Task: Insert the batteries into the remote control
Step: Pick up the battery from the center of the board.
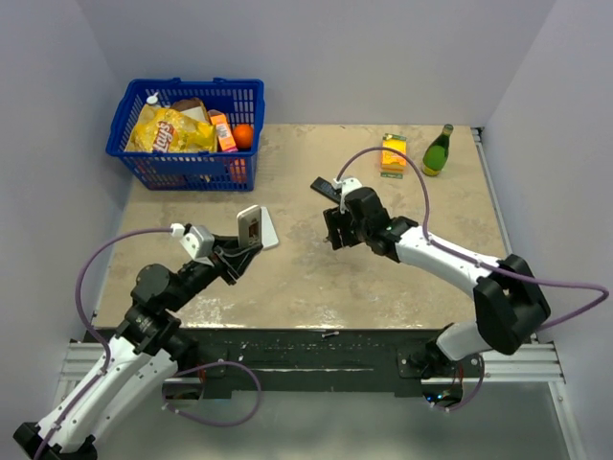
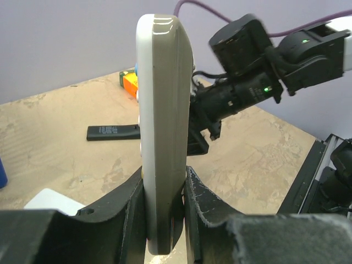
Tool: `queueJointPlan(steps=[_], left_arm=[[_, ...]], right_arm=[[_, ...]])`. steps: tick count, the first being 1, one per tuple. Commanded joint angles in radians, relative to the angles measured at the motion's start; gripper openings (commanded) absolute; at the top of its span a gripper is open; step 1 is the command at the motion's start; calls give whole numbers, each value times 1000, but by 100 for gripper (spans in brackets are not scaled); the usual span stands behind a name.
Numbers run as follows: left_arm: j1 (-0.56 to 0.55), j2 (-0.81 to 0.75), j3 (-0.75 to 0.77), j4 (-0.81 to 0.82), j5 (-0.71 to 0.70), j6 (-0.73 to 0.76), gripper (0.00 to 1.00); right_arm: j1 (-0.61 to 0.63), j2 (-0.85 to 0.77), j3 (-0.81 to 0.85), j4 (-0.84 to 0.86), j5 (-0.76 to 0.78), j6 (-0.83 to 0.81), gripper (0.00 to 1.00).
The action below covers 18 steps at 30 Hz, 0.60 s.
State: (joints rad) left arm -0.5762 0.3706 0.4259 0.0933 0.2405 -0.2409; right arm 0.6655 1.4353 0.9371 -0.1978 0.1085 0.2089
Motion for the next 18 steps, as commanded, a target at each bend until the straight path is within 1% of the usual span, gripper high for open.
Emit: queueJointPlan(steps=[1,4,7,14,15,18], left_arm=[[15,-6,20,45,49,28,0],[35,10,20,48,78,15,0],[67,25,22,48,101,0,0],[171,67,10,86,218,-57,0],[194,73,8,88,230,-61,0],[217,100,8,101,263,-77,0]], right_arm=[[-20,71,61,-52,13,-37,66],[-41,125,86,-64,-12,-40,61],[-55,164,108,-84,-9,-46,61],[-83,221,127,-101,-24,-54,59],[-84,227,129,-106,-26,-57,57],[-86,243,132,-111,-26,-63,52]])
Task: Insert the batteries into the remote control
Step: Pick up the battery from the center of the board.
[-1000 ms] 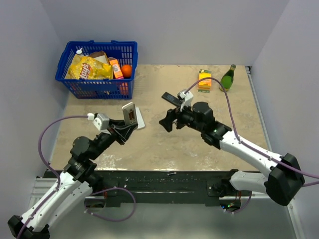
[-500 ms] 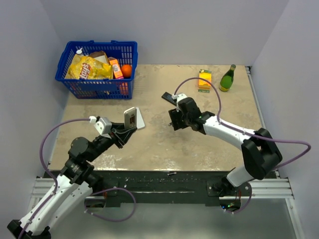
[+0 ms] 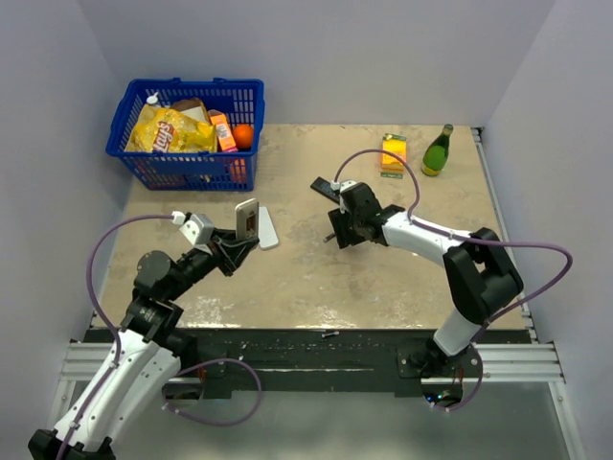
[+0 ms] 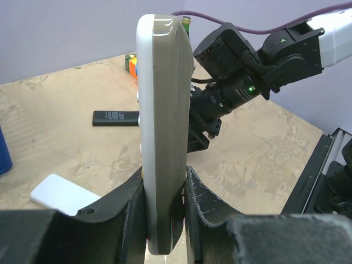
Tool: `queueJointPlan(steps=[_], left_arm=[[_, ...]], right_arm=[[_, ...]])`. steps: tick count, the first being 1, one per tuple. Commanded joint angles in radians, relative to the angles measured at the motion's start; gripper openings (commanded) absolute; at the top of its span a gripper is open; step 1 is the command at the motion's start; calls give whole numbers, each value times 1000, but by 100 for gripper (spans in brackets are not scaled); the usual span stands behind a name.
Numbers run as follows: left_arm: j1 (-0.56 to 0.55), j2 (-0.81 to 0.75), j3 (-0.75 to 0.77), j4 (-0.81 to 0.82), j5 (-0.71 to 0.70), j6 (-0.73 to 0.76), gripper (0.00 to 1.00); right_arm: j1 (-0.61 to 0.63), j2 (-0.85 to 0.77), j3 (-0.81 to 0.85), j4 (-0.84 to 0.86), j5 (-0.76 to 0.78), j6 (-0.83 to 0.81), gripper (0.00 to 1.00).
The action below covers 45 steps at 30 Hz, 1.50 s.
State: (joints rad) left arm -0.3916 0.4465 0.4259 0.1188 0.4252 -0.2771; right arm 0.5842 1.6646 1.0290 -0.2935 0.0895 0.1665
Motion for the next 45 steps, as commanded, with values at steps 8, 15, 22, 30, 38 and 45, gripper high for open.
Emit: queueJointPlan(steps=[8,15,22,30,38,45], left_arm=[[39,26,7,73,87,-40,0],[39,31,5,79,95,-43,0],[40,32,4,84,99,-45,0],[40,35,1,88,106,-50,0],[40,52,-32,162,127,-138,0],[40,92,-122,324,133,-270,0]], right_arm=[[-6,61,59,-21,-30,-32,37],[-6,95,71,-15,-60,-41,31],[-6,127,85,-15,-62,-44,28],[-6,130,83,-22,-54,-48,16],[-4,17,23,-32,-108,-42,0],[46,-251,-70,16,-221,47,0]])
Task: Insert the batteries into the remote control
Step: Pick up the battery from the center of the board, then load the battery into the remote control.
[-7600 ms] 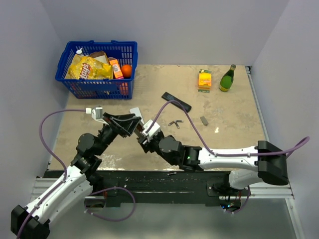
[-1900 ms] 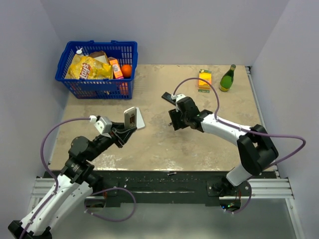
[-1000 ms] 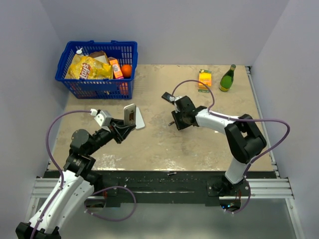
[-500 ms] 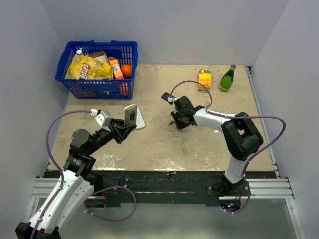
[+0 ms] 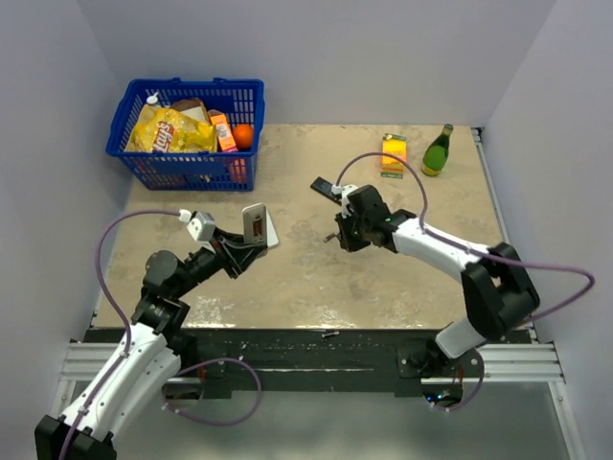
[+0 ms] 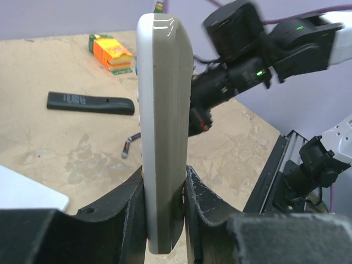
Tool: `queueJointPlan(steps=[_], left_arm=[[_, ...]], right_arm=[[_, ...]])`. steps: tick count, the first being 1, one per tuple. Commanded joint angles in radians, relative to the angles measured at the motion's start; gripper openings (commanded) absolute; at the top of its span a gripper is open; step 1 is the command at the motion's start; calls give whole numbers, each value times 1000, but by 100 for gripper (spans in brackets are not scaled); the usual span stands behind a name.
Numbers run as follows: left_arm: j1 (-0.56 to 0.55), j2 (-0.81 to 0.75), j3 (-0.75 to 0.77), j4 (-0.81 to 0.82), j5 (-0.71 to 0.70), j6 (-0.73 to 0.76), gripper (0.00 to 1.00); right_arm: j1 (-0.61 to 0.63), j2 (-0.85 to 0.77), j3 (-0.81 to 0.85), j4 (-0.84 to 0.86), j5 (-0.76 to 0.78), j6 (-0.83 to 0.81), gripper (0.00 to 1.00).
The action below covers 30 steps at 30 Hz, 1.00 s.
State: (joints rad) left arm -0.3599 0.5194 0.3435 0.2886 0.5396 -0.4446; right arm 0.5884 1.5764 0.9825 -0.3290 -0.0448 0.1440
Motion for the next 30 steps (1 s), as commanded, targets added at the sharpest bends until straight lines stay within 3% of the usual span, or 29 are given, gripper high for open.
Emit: queueJointPlan(steps=[1,4,10,15,22,30], left_arm=[[9,22,-63,190,14,-117,0],[9,28,-130,303,-3,-198,0],[4,77,-268,550,10,-334,0],[-39,123,-375,702,-44,-370,0],[-165,162,-402,695,-184,-295,0],[-175,289,-451,782,-270,-376,0]], right_arm=[[63,-194,-28,74,-90,89,0],[218,-286,5,96,-46,163,0],[373,-360,71,147,13,284,0],[424,-314,140,108,17,359,0],[462,-205,245,10,17,440,0],[465,-185,295,-90,80,453,0]])
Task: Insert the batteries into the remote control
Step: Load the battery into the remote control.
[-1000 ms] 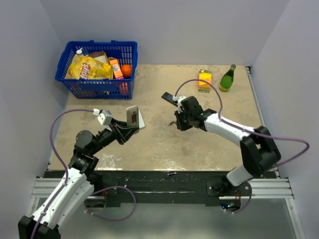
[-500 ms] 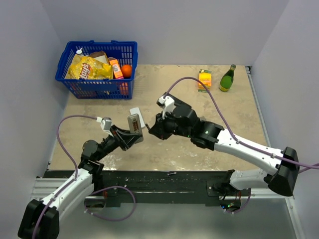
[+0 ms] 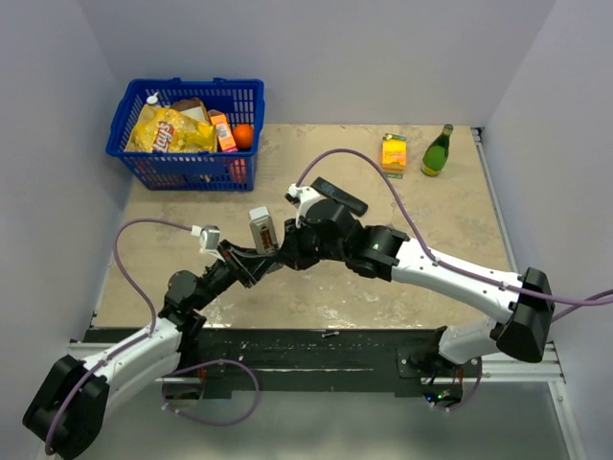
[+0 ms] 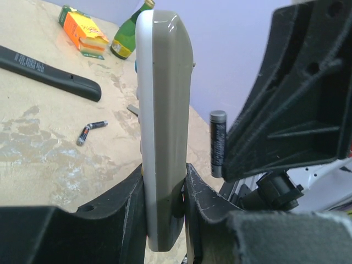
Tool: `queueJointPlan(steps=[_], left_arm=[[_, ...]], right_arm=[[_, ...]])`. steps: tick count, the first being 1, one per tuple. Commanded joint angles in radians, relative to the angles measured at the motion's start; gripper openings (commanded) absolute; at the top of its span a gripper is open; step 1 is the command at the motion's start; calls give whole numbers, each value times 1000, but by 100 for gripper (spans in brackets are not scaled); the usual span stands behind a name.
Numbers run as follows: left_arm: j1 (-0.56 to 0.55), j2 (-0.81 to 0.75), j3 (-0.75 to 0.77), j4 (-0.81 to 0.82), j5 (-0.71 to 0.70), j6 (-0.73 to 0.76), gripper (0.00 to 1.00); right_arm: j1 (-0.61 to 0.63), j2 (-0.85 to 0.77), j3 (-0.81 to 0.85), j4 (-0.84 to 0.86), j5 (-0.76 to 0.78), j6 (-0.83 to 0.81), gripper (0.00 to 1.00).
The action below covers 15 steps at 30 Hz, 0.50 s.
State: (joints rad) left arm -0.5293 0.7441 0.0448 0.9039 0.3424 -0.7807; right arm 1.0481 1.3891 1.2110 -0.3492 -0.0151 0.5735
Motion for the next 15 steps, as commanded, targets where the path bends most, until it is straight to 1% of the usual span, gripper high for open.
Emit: queueJointPlan(steps=[1,5,9,15], left_arm=[[-8,83,-157,191,-69,-48,0],[-15,190,-181,305,-49,-84,0],[-32,257,-210,404,-54,-88,0],[-46,363,-233,521,-56,-115,0]], right_arm=[[6,8,74,-82,52,20,0],[6,57,119,-148,34,2,0],[0,154,218,-270,-5,-24,0],[-40,221,330,-404,-35,-55,0]])
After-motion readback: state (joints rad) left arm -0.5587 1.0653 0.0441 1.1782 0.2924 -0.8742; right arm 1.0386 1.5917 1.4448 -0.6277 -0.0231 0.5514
